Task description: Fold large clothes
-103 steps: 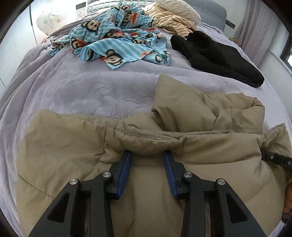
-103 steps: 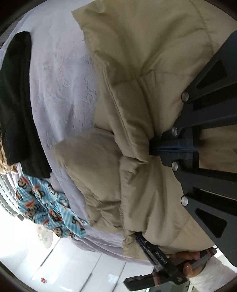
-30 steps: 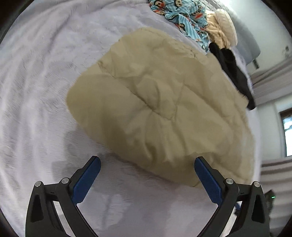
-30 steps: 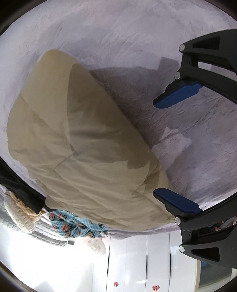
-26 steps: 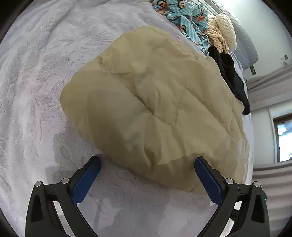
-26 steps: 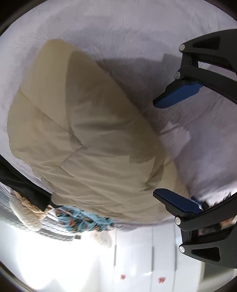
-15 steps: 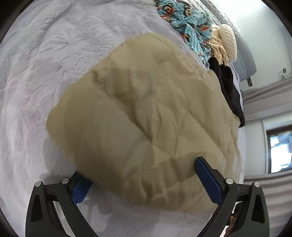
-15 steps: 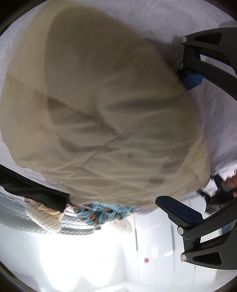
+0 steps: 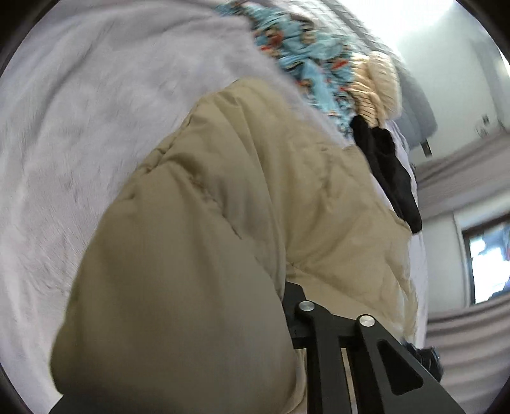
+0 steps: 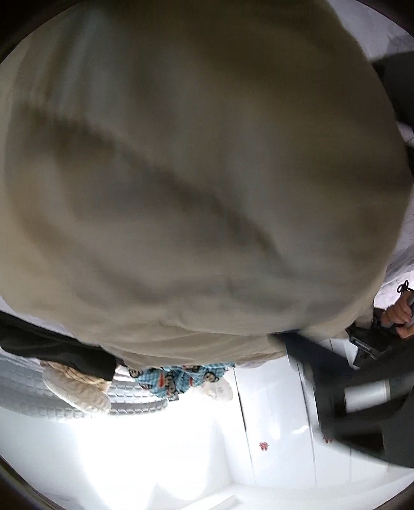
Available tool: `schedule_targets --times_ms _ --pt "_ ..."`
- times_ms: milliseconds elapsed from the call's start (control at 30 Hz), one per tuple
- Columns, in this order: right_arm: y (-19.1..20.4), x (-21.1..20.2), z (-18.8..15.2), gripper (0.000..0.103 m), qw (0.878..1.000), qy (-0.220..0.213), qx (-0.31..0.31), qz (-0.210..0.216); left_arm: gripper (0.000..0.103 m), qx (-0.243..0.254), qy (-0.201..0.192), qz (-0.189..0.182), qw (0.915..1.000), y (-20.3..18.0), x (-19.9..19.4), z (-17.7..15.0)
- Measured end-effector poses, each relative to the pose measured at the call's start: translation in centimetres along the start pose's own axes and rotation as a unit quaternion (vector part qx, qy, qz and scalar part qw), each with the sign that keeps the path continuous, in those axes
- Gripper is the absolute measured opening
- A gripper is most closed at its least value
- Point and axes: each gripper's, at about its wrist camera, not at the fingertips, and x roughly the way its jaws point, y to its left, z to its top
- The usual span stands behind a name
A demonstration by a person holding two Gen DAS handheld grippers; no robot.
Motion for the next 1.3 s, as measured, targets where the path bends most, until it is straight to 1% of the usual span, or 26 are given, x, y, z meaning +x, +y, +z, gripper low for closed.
schedule_targets --times_ms 33,100,133,233,367,433,533,633,667,733,900,1000,1067,1100,1167,1233,1267,1300 --pt "-0.1 -0.2 0.1 0.042 1.000 0.000 0.004 0.008 0.018 0.020 -0.006 0.004 0.9998 -0.7 -0.5 -0.1" --pt "0.3 -0.8 -0.2 0.031 1.000 -0.010 -0.005 0.013 0.016 0.056 -0.017 0.009 0.9982 -2.1 -1.8 -0.5" --pt "0.7 -1.1 -0.4 0.027 1.000 -0.013 -0.014 0.013 0.016 0.074 -0.022 0.008 0.9970 -2.7 -2.4 -0.6" --pt "1.6 -2.2 -1.1 0.024 0.999 -0.020 -0.037 0.015 0.016 0.097 -0.025 -0.003 0.9949 -3.3 -4.5 -1.2" --pt "2.5 -3.8 -2.7 0.024 0.998 -0.019 -0.061 0.008 0.016 0.112 -0.017 -0.017 0.9934 -3.3 -6.6 -2.0" --pt "2.5 -5.1 -4.3 0.024 0.997 -0.017 -0.071 -0.002 0.016 0.116 -0.006 -0.021 0.9930 -2.5 -8.1 -3.1" --pt "2.0 -6.8 -6.6 0.024 0.997 -0.012 -0.070 -0.011 0.016 0.128 0.012 -0.018 0.9915 -1.6 -10.2 -5.0" --pt "0.9 -8.4 -9.1 0.024 0.998 0.000 -0.061 -0.022 0.016 0.129 0.028 -0.014 0.9911 -0.2 -12.3 -7.5" --pt "0.8 -8.7 -9.3 0.024 0.998 0.003 -0.058 -0.025 0.016 0.128 0.032 -0.012 0.9912 0.2 -12.9 -8.4" --pt "-0.3 -9.9 -11.1 0.024 0.998 0.011 -0.049 -0.034 0.016 0.117 0.045 -0.007 0.9921 1.5 -14.1 -10.5" --pt "-3.6 -12.4 -14.9 0.024 0.998 0.024 -0.034 -0.046 0.016 0.092 0.063 0.018 0.9936 4.2 -15.4 -15.5" --pt "-5.2 -12.6 -15.8 0.024 0.997 0.031 -0.025 -0.061 0.017 0.073 0.076 0.036 0.9939 5.8 -14.5 -17.6" --pt "-6.0 -12.2 -15.9 0.024 0.997 0.035 -0.019 -0.064 0.017 0.060 0.075 0.040 0.9946 6.5 -14.2 -18.3" --pt "-6.3 -12.1 -16.0 0.025 0.997 0.036 -0.018 -0.066 0.022 0.058 0.073 0.043 0.9948 6.5 -14.1 -18.5" --pt "-6.5 -11.9 -15.8 0.027 0.997 0.037 -0.015 -0.069 0.028 0.053 0.067 0.063 0.9943 6.6 -14.4 -18.9" --pt "-6.2 -11.5 -15.6 0.030 0.996 0.040 -0.013 -0.074 0.028 0.046 0.065 0.078 0.9938 6.4 -15.0 -19.1" --pt "-5.9 -11.7 -15.7 0.032 0.995 0.044 -0.017 -0.083 0.028 0.044 0.064 0.085 0.9934 6.5 -15.4 -19.2" --pt "-5.5 -11.8 -15.7 0.037 0.994 0.049 -0.025 -0.093 0.029 0.042 0.062 0.096 0.9926 6.3 -16.0 -19.3"
